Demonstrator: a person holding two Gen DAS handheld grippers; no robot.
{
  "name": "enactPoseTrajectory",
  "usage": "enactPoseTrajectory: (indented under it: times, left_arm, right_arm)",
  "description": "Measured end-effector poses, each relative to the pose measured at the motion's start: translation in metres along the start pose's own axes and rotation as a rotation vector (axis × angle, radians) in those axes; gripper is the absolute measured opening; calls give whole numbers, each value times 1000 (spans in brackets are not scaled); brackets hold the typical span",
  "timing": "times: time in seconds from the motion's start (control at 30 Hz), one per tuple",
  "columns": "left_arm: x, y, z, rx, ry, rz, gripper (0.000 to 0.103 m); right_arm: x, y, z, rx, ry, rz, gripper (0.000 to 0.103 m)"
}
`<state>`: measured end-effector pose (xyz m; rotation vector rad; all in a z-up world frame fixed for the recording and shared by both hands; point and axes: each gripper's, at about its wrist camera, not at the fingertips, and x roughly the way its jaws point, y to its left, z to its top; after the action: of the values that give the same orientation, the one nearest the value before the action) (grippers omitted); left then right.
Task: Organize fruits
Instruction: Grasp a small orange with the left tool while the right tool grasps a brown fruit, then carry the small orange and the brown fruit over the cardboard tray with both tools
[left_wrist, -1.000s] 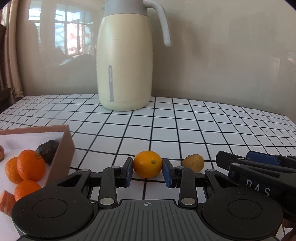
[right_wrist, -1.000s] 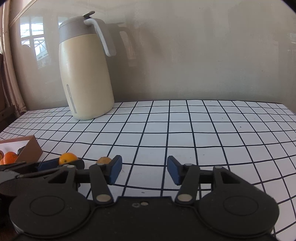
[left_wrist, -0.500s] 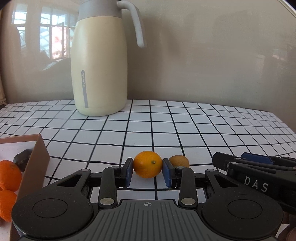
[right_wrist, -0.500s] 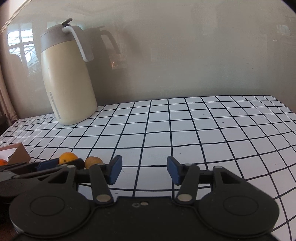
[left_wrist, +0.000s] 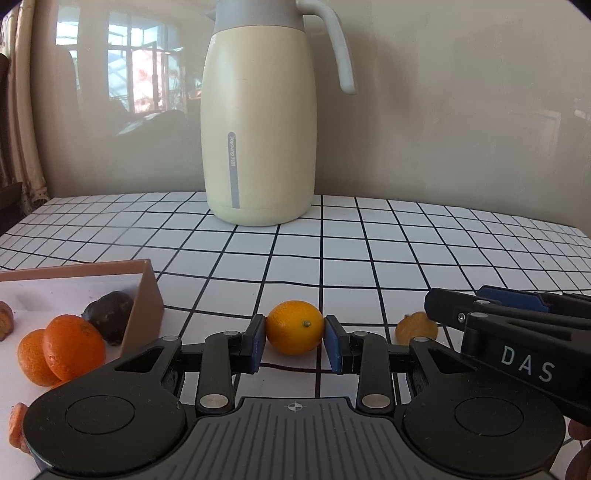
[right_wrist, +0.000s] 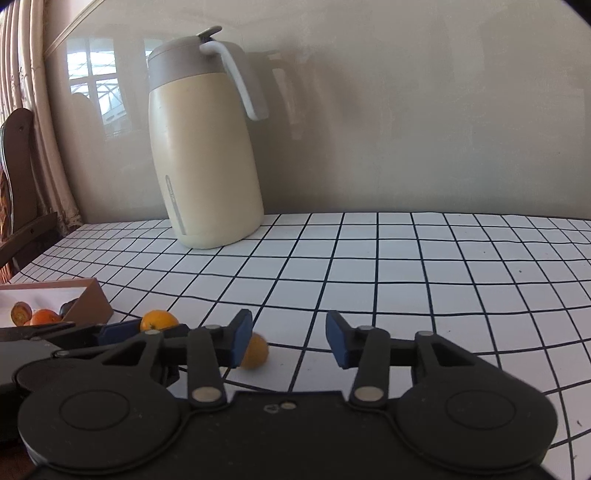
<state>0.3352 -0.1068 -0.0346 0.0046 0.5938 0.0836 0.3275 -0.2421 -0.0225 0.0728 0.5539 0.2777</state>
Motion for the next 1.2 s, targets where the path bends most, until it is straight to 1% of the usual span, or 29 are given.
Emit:
enactPoseTrajectory:
  times: [0.23,0.37,0.47,0.53,0.83,0.97,1.07,1.2]
  left_arm:
    - [-7,6,-3,0,1,13,34]
    - [-9,13,-5,-8,3,26,34]
    - [-9,13,-5,-2,3,24,34]
    - [-9,12,-5,5,4,26,34]
    - [-9,10,-5,21,4,18,34]
    - [-12,8,-6,32,-14,14,34]
    - [-17,4,-7,44,-28,7,34]
    - [-28,-6,-7,53,-34,-22,34]
  right_arm:
    - [0,7,-2,-14,11,24,37]
    - [8,12,-4,-20,48,38,35]
    - [12,15,-5,-27,72,37,29]
    - [13,18,-6,-39,83,37,17]
    - [10,15,-6,-42,78,23,16]
    - [6,10,-3,-40,73,8,16]
    - [-3,6,0,-54,62,-18,16]
    - [-20,-5,4,-57,48,-50,16]
